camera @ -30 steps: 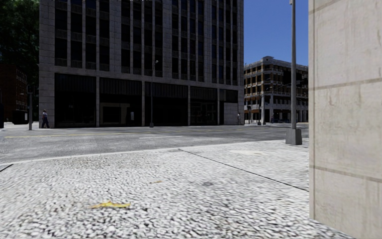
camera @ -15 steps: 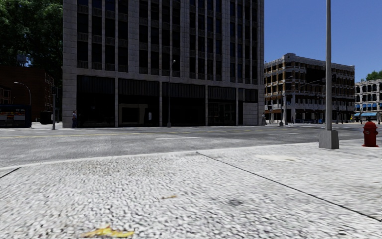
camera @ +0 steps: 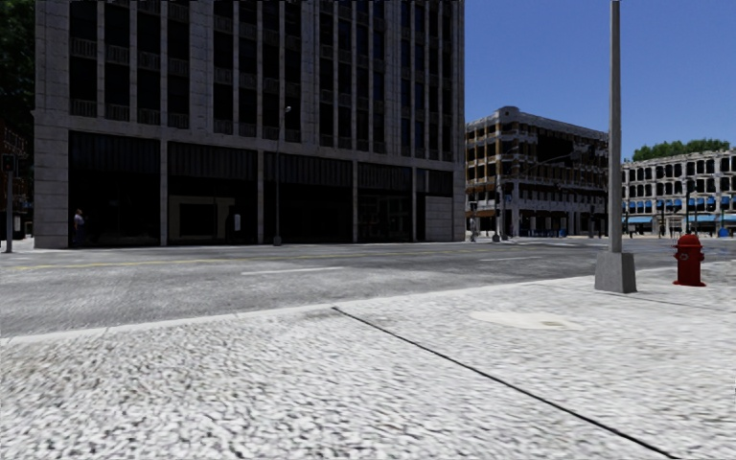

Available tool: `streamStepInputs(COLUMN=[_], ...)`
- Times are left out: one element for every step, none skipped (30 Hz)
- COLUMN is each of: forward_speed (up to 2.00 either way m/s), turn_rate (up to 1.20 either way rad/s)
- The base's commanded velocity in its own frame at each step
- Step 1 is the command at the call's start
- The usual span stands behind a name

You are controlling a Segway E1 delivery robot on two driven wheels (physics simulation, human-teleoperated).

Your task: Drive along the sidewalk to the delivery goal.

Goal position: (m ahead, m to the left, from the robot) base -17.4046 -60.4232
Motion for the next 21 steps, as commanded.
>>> streamStepInputs(forward_speed=[1.88, 1.87, 1.86, 1.86, 1.86, 1.86, 1.85, 1.85, 1.85, 1.85, 1.85, 1.85, 1.85, 1.85, 1.85, 1.85, 1.85, 1.84, 1.82, 1.81, 1.81], turn_rate=[-0.65, -0.65, -0.65, -0.65, -0.65, -0.65, -0.65, -0.65, -0.65, -0.65, -0.65, -0.65, -0.65, -0.65, -0.65, -0.65, -0.65, -0.66, -0.69, -0.71, -0.71])
